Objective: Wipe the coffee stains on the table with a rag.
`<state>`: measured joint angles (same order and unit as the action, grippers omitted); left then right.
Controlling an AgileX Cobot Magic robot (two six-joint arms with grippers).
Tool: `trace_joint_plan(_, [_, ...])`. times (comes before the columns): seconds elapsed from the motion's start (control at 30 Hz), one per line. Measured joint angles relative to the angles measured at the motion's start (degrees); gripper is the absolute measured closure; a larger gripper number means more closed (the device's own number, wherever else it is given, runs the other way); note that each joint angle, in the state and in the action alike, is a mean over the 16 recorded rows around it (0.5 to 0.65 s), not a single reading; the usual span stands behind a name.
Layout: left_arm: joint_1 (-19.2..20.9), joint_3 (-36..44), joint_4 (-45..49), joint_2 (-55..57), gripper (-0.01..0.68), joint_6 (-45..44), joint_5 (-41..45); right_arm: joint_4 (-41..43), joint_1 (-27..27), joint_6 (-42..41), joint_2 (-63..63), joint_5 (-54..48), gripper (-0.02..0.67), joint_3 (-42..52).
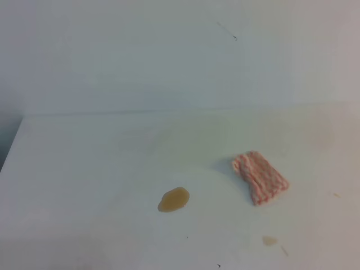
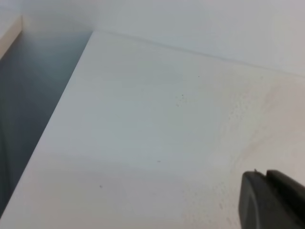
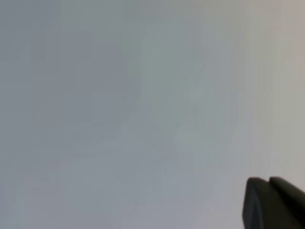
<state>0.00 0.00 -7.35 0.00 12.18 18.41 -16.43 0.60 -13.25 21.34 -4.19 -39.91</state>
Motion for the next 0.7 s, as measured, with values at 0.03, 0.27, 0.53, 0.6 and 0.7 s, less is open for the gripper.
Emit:
trace_joint_plan(0.03, [0.00, 0.00, 0.00, 0.00, 0.674, 0.00, 0.06, -0.15, 0.00, -0.09, 2.16, -3.29, 0.652, -2.24])
trace_joint_plan(0.27, [0.00, 0.00, 0.00, 0.00, 0.674, 0.00, 0.06, -3.94, 0.00, -2.33, 15.90, -21.32, 0.652, -15.42])
trace_joint_plan(0.53, [0.14, 0.00, 0.00, 0.00, 0.674, 0.00, 0.06, -15.97, 0.00, -10.62, 26.45, -31.04, 0.652, -22.02])
trace_joint_plan(0.6, [0.19, 0.00, 0.00, 0.00, 0.674, 0.00, 0.06, -19.07, 0.00, -13.42, 28.38, -32.21, 0.650, -22.41])
trace_joint_plan(0.7, [0.27, 0.00, 0.00, 0.00, 0.674, 0.00, 0.06, -22.69, 0.00, -17.11, 31.26, -33.77, 0.645, -22.55])
